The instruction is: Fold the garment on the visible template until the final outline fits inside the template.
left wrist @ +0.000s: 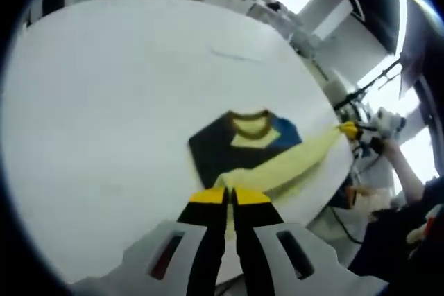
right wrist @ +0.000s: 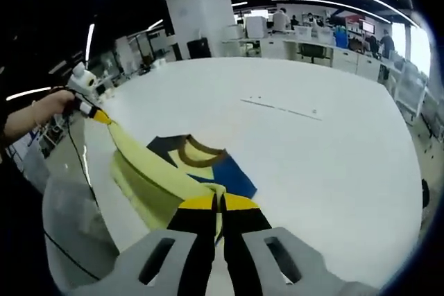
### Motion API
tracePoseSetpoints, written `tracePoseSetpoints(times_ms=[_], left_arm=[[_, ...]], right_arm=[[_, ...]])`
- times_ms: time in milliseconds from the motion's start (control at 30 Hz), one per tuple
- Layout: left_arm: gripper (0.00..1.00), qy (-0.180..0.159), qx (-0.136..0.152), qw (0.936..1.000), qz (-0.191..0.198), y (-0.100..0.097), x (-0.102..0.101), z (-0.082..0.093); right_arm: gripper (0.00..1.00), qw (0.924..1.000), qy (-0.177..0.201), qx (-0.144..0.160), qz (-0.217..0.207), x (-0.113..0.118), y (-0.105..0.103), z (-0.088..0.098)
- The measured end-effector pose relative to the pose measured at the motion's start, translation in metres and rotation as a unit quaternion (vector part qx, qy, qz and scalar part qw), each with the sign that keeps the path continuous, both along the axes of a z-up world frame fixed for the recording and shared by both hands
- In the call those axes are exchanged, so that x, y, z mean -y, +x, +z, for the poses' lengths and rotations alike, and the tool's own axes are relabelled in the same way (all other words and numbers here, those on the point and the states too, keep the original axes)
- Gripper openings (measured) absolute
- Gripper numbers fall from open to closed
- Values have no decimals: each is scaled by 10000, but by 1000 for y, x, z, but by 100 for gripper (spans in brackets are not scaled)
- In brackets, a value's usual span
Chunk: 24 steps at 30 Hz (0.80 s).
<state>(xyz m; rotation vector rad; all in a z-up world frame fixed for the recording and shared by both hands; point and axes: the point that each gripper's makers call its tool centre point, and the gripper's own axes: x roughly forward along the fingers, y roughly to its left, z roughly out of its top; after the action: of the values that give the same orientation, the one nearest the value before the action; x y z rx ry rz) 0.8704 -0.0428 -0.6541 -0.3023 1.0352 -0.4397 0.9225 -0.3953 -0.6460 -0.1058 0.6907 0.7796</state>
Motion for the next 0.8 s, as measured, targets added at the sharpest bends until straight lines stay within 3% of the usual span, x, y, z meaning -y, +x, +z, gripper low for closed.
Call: tracePoseSetpoints(times_ms=[367, 800], left_arm=[[0, -158, -206, 9995, 152, 25, -2, -22], [0, -225, -389, 9985, 328, 39, 3, -41]], right_arm=[[2, 9997, -172, -191, 55, 0, 20, -23], [2, 9990, -275, -341, 30, -1, 37, -45]])
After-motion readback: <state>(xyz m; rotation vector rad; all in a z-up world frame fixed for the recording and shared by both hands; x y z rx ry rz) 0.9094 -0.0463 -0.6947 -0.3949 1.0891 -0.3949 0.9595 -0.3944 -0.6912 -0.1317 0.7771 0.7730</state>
